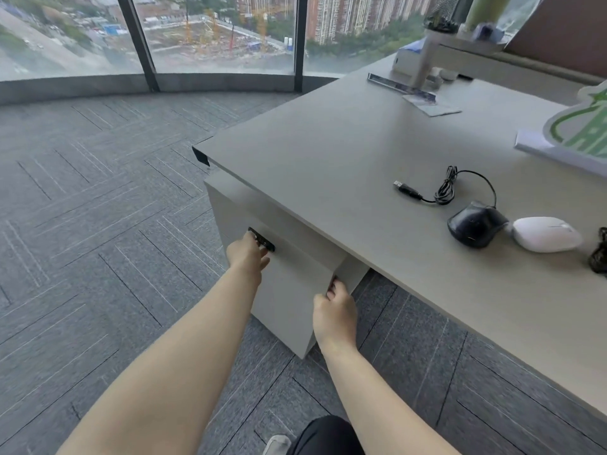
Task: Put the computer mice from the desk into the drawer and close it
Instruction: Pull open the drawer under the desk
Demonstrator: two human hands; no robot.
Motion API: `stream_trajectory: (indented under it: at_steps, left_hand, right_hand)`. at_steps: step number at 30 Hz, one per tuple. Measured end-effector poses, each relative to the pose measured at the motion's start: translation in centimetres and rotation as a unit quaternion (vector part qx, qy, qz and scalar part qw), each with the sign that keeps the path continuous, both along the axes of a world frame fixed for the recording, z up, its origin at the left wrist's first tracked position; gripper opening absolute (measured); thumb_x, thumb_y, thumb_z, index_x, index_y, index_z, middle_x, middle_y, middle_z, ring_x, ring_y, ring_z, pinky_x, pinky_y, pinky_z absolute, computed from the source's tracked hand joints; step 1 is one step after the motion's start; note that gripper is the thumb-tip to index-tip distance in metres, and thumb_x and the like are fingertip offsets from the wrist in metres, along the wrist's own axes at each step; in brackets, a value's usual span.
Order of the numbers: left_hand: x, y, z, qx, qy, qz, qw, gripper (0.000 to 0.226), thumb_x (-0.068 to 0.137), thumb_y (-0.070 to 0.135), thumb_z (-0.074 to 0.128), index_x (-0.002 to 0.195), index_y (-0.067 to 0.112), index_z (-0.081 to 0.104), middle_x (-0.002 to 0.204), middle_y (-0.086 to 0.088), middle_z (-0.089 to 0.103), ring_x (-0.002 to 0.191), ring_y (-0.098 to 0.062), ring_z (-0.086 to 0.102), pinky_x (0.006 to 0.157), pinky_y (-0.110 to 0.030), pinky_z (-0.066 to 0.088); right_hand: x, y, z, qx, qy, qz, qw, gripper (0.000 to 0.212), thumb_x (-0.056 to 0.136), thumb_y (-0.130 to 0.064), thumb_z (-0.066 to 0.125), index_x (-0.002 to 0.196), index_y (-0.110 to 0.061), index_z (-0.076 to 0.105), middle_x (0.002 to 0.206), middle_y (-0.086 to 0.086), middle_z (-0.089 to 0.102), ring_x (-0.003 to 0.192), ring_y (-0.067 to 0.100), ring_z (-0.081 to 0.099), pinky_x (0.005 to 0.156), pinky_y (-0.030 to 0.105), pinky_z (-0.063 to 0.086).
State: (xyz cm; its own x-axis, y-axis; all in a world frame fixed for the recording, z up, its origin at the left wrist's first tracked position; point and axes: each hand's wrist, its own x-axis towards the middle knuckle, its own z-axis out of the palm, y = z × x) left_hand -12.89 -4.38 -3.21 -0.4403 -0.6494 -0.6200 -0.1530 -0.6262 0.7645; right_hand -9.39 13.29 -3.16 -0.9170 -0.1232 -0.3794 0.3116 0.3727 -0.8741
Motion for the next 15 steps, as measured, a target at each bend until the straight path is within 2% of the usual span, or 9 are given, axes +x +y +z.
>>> stream_trajectory:
  at_steps: [3, 6, 8, 10, 13, 14, 15]
  left_hand:
    - [-0.7, -0.7, -0.3, 0.022, -0.007, 0.007, 1.0, 0.019, 0.093, 0.023, 0.056, 0.099, 0.006, 0.06, 0.082, -0.006, 0.063, 0.071, -0.019, 0.064, 0.069, -0.035, 0.058]
    - [-0.9, -2.0, -0.6, 0.06, -0.008, -0.009, 0.998, 0.017, 0.09, 0.025, 0.062, 0.096, 0.009, 0.061, 0.081, -0.004, 0.065, 0.071, -0.017, 0.065, 0.059, -0.033, 0.059]
    - [-1.0, -2.6, -1.3, 0.058, -0.006, -0.014, 0.998, 0.018, 0.089, 0.021, 0.063, 0.101, 0.008, 0.063, 0.09, -0.006, 0.067, 0.083, -0.019, 0.069, 0.063, -0.036, 0.06]
    - [-0.9, -2.9, -1.8, 0.041, -0.011, -0.004, 0.999, 0.013, 0.089, 0.017, 0.061, 0.097, 0.006, 0.064, 0.101, -0.011, 0.066, 0.089, -0.022, 0.069, 0.067, -0.042, 0.06]
    - [0.0, -2.8, -1.8, 0.031, -0.027, 0.015, 0.999, 0.01, 0.089, 0.012, 0.055, 0.092, 0.006, 0.062, 0.11, -0.014, 0.066, 0.059, -0.022, 0.068, 0.075, -0.049, 0.06]
    - [0.7, -2.9, -1.9, 0.03, -0.031, 0.025, 0.999, 0.012, 0.089, 0.011, 0.054, 0.095, 0.006, 0.062, 0.114, -0.014, 0.066, 0.058, -0.023, 0.069, 0.076, -0.049, 0.06]
    - [1.7, -3.0, -1.9, 0.025, -0.032, 0.033, 0.999, 0.015, 0.089, 0.011, 0.054, 0.099, 0.005, 0.062, 0.116, -0.015, 0.066, 0.067, -0.024, 0.07, 0.074, -0.048, 0.061]
  right_hand:
    - [-0.2, -0.1, 0.0, -0.001, 0.0, -0.012, 1.0, 0.056, 0.078, -0.009, 0.043, 0.133, -0.014, 0.055, 0.13, 0.005, 0.066, 0.117, 0.02, 0.063, 0.1, 0.043, 0.052]
    - [-0.1, -0.2, -0.2, -0.006, 0.008, -0.011, 1.0, 0.058, 0.079, -0.006, 0.042, 0.134, -0.014, 0.054, 0.128, 0.003, 0.067, 0.115, 0.018, 0.064, 0.1, 0.041, 0.053]
    - [0.2, -0.2, -0.6, -0.011, 0.014, -0.008, 1.0, 0.06, 0.078, -0.006, 0.041, 0.137, -0.015, 0.052, 0.13, 0.005, 0.065, 0.118, 0.017, 0.063, 0.101, 0.041, 0.052]
    - [0.4, -0.2, -0.8, -0.011, 0.011, -0.002, 1.0, 0.061, 0.078, -0.008, 0.041, 0.137, -0.015, 0.051, 0.134, 0.007, 0.063, 0.122, 0.018, 0.061, 0.102, 0.042, 0.052]
    - [1.4, 0.1, -0.4, 0.012, 0.025, 0.02, 0.999, 0.051, 0.083, -0.004, 0.043, 0.131, -0.011, 0.056, 0.129, 0.008, 0.066, 0.118, 0.019, 0.063, 0.098, 0.039, 0.054]
    - [1.9, 0.4, -0.3, 0.02, 0.034, 0.033, 0.999, 0.046, 0.084, -0.004, 0.045, 0.127, -0.01, 0.059, 0.123, 0.006, 0.07, 0.113, 0.018, 0.065, 0.093, 0.033, 0.055]
    - [2.6, 0.7, 0.0, 0.024, 0.041, 0.047, 0.998, 0.039, 0.086, -0.004, 0.047, 0.121, -0.01, 0.063, 0.115, 0.003, 0.073, 0.106, 0.015, 0.067, 0.084, 0.024, 0.056]
